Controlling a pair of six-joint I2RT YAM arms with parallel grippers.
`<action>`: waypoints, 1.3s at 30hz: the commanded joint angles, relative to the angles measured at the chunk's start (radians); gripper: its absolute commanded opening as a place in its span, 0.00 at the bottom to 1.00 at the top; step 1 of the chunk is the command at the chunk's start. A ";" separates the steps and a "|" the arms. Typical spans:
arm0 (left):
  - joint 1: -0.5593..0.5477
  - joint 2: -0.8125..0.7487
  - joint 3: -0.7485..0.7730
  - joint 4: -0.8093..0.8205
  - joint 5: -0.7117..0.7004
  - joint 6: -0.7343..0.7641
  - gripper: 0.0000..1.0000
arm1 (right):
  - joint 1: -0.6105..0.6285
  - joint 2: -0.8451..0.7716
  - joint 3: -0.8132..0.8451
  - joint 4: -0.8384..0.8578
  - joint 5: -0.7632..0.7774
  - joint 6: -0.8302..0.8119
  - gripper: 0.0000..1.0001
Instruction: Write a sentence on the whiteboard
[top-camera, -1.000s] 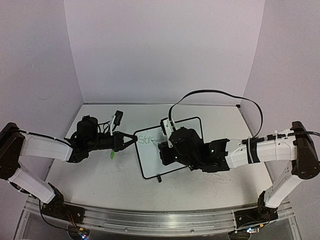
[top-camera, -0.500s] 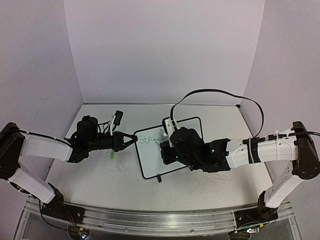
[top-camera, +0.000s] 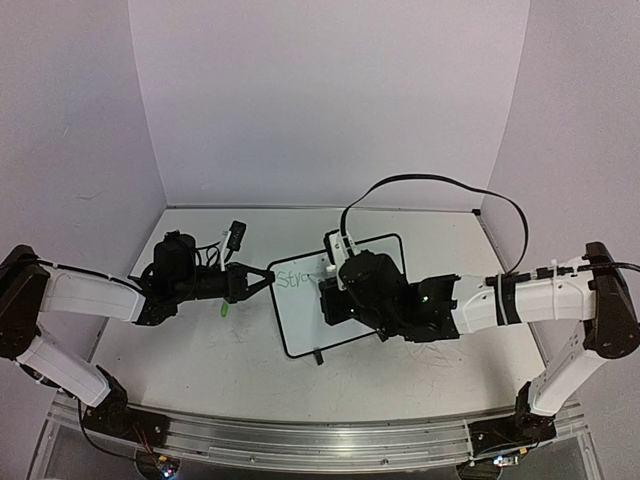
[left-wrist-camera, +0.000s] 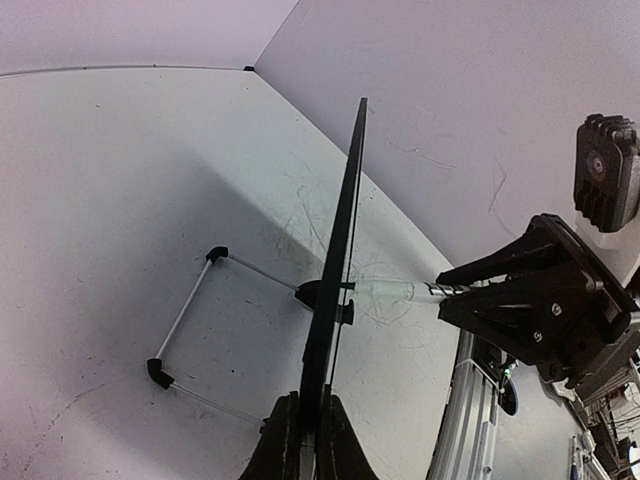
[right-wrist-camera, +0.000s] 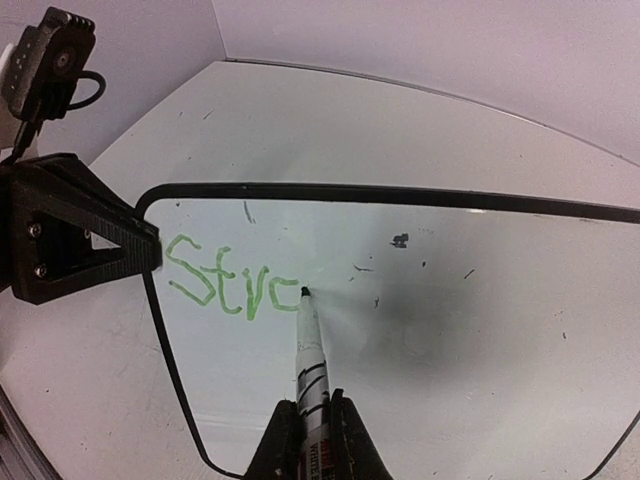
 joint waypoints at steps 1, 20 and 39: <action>0.005 -0.041 0.039 0.018 0.006 0.005 0.00 | -0.008 0.025 0.045 0.017 0.009 -0.012 0.00; 0.005 -0.049 0.034 0.016 0.002 0.003 0.00 | -0.054 -0.069 -0.031 0.089 -0.096 -0.039 0.00; 0.005 -0.030 0.046 0.016 0.006 0.004 0.00 | -0.049 -0.063 -0.046 0.088 -0.098 -0.042 0.00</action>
